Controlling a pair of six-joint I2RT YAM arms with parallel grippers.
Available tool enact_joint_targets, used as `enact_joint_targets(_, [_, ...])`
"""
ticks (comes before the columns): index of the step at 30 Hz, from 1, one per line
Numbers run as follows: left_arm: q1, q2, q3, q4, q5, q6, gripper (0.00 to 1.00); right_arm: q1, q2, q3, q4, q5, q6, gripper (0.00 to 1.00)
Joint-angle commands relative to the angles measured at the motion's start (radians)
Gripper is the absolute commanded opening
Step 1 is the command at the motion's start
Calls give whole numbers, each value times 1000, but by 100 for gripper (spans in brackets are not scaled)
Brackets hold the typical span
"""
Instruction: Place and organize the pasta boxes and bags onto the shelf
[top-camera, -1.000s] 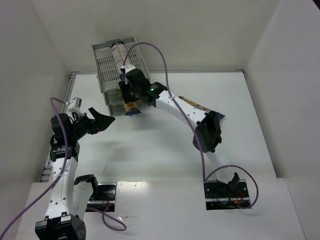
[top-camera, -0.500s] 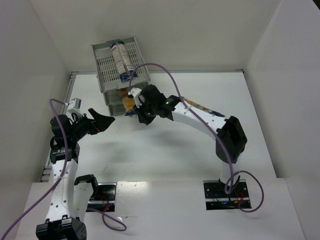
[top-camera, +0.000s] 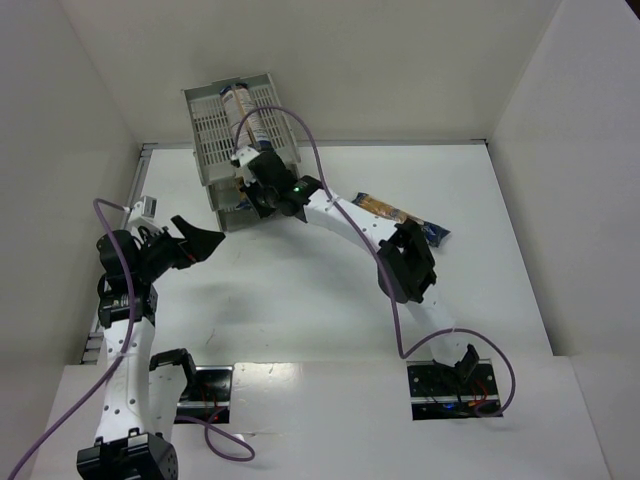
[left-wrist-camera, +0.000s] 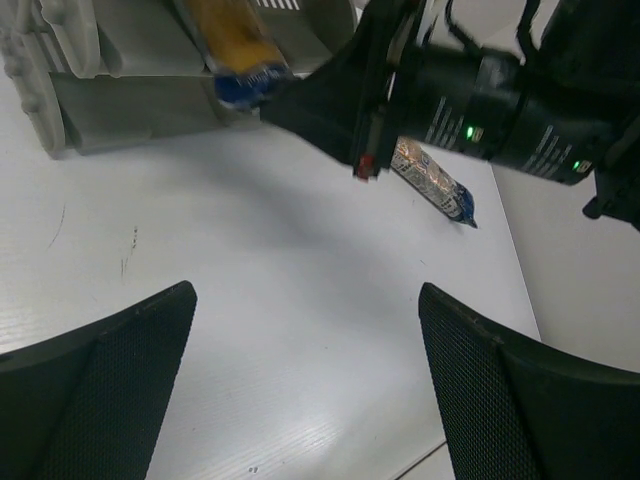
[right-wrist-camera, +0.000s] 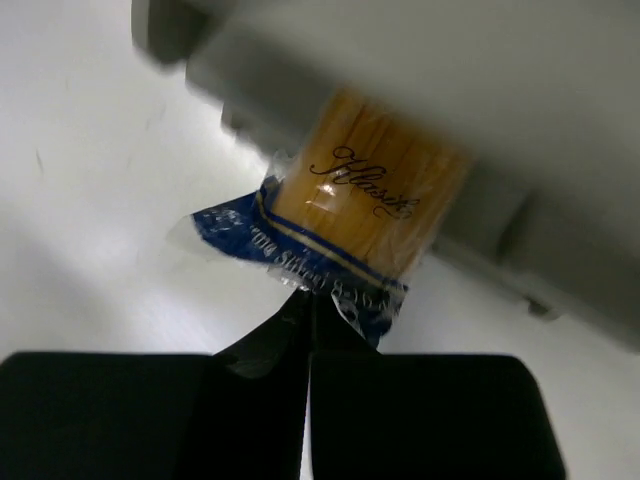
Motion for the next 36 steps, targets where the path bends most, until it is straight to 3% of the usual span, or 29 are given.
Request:
enact_joint_targets(1, [8,-10,-7,38,5,11,99,-10,47,168,131,134,75,0])
enact_joint_targets(6, [8,-1,-7,38,5,11,99,-10,72,214,131,165,86,0])
enact_joint_targets(10, [8,-1,-7,38,5,11,99,-10,-70,84,71,7,-15,3])
enact_joint_targets(12, [17,-10,-7,38,5,11,99,-22,-149,-20,31,-126,-88,29])
enact_joint_targets(13, [17,-10,-7,38,5,11,99,-41,-225,-56,8,-160,-150,57])
enact_joint_targets(14, [17,-10,-7,38,5,11,99,-56,-259,-93,-34,-180,-178,78])
enact_joint_targets(15, [17,-10,-7,38,-19,11,99,-96,-290,-179,-35,-133,-193,93])
enact_joint_targets(17, [17,-10,-7,10,-74,11,99,-169,-359,-264,-23,-64,-193,94])
enact_joint_targets(20, [17,-33,-7,-40,-270,-12,99,-341,-384,-360,-12,47,-213,100])
enact_joint_targets(24, [17,-44,-7,-63,-383,-81,99,-484,-318,-473,-32,142,-367,100])
enact_joint_targets(29, [60,-44,-88,-8,-225,-308,99,-544,-263,-568,-3,241,-526,100])
enact_joint_targets(36, [71,-34,-103,-43,-257,-277,99,-619,-146,-466,-71,188,-652,100])
